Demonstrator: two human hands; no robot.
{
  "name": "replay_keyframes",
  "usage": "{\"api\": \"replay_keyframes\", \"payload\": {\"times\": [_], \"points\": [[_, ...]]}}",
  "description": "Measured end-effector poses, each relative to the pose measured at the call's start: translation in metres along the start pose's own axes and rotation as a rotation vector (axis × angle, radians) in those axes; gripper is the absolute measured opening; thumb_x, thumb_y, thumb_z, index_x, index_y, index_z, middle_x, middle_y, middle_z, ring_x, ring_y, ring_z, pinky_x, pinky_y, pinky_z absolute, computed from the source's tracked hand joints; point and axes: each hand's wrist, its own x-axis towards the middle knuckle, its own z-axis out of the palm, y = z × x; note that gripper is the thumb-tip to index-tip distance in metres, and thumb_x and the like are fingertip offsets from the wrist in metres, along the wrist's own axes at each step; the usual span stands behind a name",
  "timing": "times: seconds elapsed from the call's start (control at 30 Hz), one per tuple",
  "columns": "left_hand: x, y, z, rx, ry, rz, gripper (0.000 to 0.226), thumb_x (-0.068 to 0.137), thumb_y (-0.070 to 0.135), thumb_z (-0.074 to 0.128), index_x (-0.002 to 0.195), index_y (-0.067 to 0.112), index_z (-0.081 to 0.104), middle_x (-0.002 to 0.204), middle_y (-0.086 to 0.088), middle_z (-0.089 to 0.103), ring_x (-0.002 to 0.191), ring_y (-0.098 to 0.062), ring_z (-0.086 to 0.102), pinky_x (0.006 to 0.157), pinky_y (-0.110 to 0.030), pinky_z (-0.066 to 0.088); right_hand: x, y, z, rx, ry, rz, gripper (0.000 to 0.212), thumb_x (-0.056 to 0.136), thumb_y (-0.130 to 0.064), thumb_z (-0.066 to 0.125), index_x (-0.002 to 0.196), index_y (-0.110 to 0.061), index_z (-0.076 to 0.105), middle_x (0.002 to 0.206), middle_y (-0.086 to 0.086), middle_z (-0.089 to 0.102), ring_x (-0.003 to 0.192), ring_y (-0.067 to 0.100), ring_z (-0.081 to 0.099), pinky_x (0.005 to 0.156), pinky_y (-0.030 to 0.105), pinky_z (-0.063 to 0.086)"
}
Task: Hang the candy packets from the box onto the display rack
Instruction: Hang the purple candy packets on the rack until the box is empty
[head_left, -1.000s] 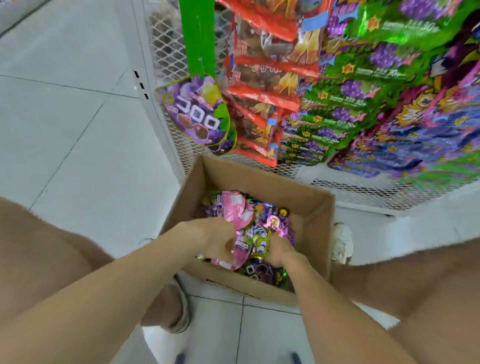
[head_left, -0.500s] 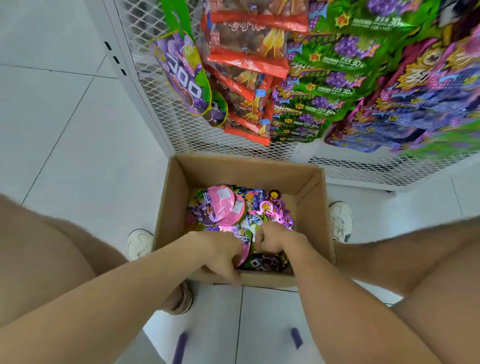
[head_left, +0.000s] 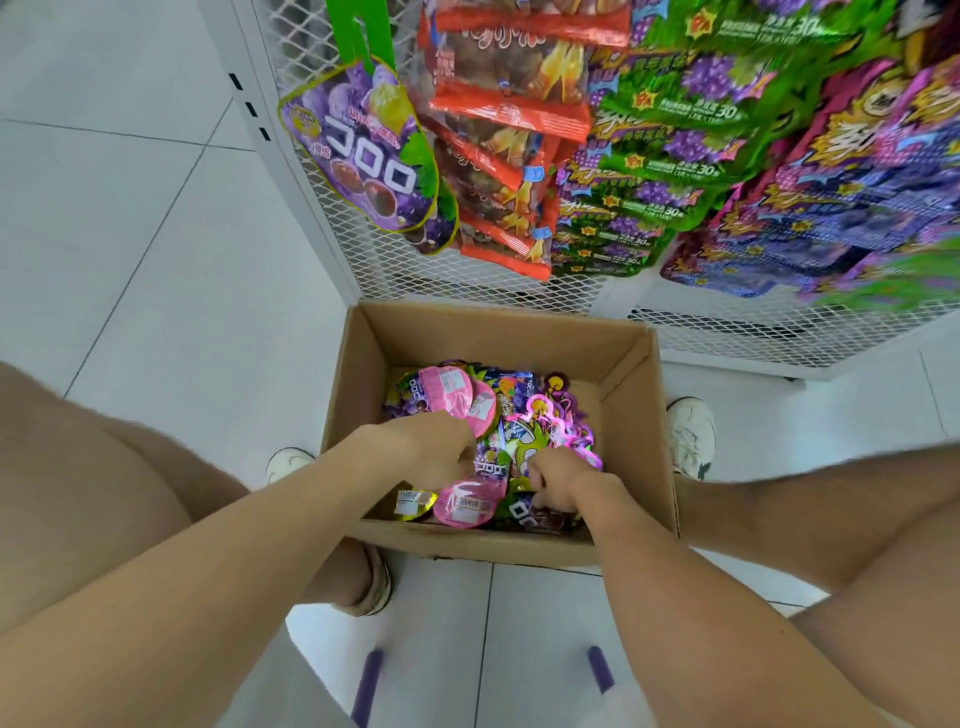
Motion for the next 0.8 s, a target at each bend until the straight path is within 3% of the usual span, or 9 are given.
{"api": "replay_keyframes", "payload": {"times": [0.17, 0.27, 0.37, 0.4, 0.5, 0.6, 0.7, 0.73, 0.8], "points": [[-0.003, 0.006, -0.015, -0.002, 0.027, 0.005, 0.032, 0.112, 0.025, 0.045, 0.123, 0.01, 0.071, 0.117, -0.012, 0.074, 0.1, -0.03, 0.069, 0.094, -0.046, 0.058, -0.009, 0.006, -0.01, 0.175, 0.087, -0.04, 0.024, 0.093, -0.011, 0.073, 0.108, -0.024, 0.059, 0.113, 0.004, 0.058, 0.102, 0.028, 0.061, 0.081, 0.037, 0.052], [-0.012, 0.017, -0.026, 0.0, 0.068, 0.005, 0.03, 0.111, 0.017, 0.046, 0.126, 0.008, 0.069, 0.121, -0.014, 0.072, 0.103, -0.03, 0.067, 0.09, -0.042, 0.056, -0.023, 0.001, -0.031, 0.325, 0.093, -0.049, 0.045, 0.096, -0.006, 0.058, 0.136, -0.026, 0.055, 0.113, 0.01, 0.062, 0.072, 0.023, 0.06, 0.059, 0.035, 0.049], [-0.023, 0.02, -0.042, -0.005, 0.149, -0.026, 0.019, 0.106, 0.014, 0.054, 0.121, 0.005, 0.06, 0.106, -0.017, 0.068, 0.094, -0.033, 0.063, 0.08, -0.043, 0.056, -0.048, -0.017, -0.07, 0.495, 0.213, -0.071, 0.034, 0.095, -0.01, 0.052, 0.123, -0.021, 0.067, 0.096, 0.011, 0.073, 0.067, 0.03, 0.067, 0.059, 0.03, 0.045], [-0.029, 0.019, -0.046, -0.028, 0.19, -0.045, 0.031, 0.104, 0.02, 0.06, 0.131, 0.005, 0.056, 0.106, -0.015, 0.066, 0.096, -0.033, 0.063, 0.082, -0.043, 0.056, -0.058, -0.025, -0.085, 0.551, 0.28, -0.089, 0.026, 0.095, -0.014, 0.053, 0.113, -0.018, 0.071, 0.085, 0.006, 0.073, 0.069, 0.029, 0.068, 0.063, 0.031, 0.046], [-0.053, 0.018, -0.066, -0.289, 0.315, -0.009, 0.066, 0.094, 0.037, 0.08, 0.146, 0.012, 0.047, 0.123, -0.005, 0.065, 0.112, -0.028, 0.064, 0.092, -0.037, 0.055, -0.09, -0.048, -0.127, 0.756, 0.374, -0.177, 0.017, 0.09, -0.021, 0.059, 0.1, -0.02, 0.073, 0.083, 0.0, 0.069, 0.079, 0.018, 0.062, 0.074, 0.033, 0.046], [-0.084, 0.023, -0.091, -0.794, 0.359, 0.123, 0.043, 0.09, 0.021, 0.086, 0.128, 0.024, 0.066, 0.113, 0.005, 0.078, 0.106, -0.018, 0.07, 0.086, -0.021, 0.056, -0.125, -0.068, -0.163, 0.96, 0.372, -0.26, 0.022, 0.076, -0.021, 0.062, 0.097, -0.017, 0.068, 0.085, 0.01, 0.057, 0.079, 0.024, 0.052, 0.071, 0.04, 0.036], [-0.112, 0.024, -0.111, -1.106, 0.4, 0.17, 0.038, 0.089, 0.019, 0.086, 0.124, 0.014, 0.072, 0.116, -0.003, 0.08, 0.112, -0.027, 0.075, 0.102, -0.04, 0.058, -0.158, -0.083, -0.192, 1.012, 0.438, -0.335, 0.014, 0.079, -0.009, 0.065, 0.09, -0.014, 0.058, 0.073, 0.006, 0.047, 0.068, 0.021, 0.045, 0.061, 0.033, 0.035], [-0.12, 0.027, -0.116, -1.172, 0.453, 0.19, 0.037, 0.088, 0.016, 0.086, 0.121, 0.007, 0.07, 0.108, -0.004, 0.08, 0.104, -0.029, 0.076, 0.096, -0.04, 0.059, -0.168, -0.086, -0.201, 0.924, 0.469, -0.358, 0.015, 0.081, -0.006, 0.065, 0.091, -0.013, 0.057, 0.072, 0.006, 0.048, 0.066, 0.021, 0.046, 0.058, 0.03, 0.036], [-0.135, 0.033, -0.127, -1.197, 0.621, 0.207, 0.032, 0.084, 0.01, 0.089, 0.105, 0.006, 0.065, 0.077, -0.003, 0.065, 0.076, -0.023, 0.062, 0.069, -0.029, 0.053, -0.188, -0.094, -0.216, 0.616, 0.445, -0.433, 0.029, 0.077, -0.013, 0.071, 0.103, -0.014, 0.059, 0.085, 0.006, 0.062, 0.072, 0.016, 0.055, 0.061, 0.026, 0.041]]}}
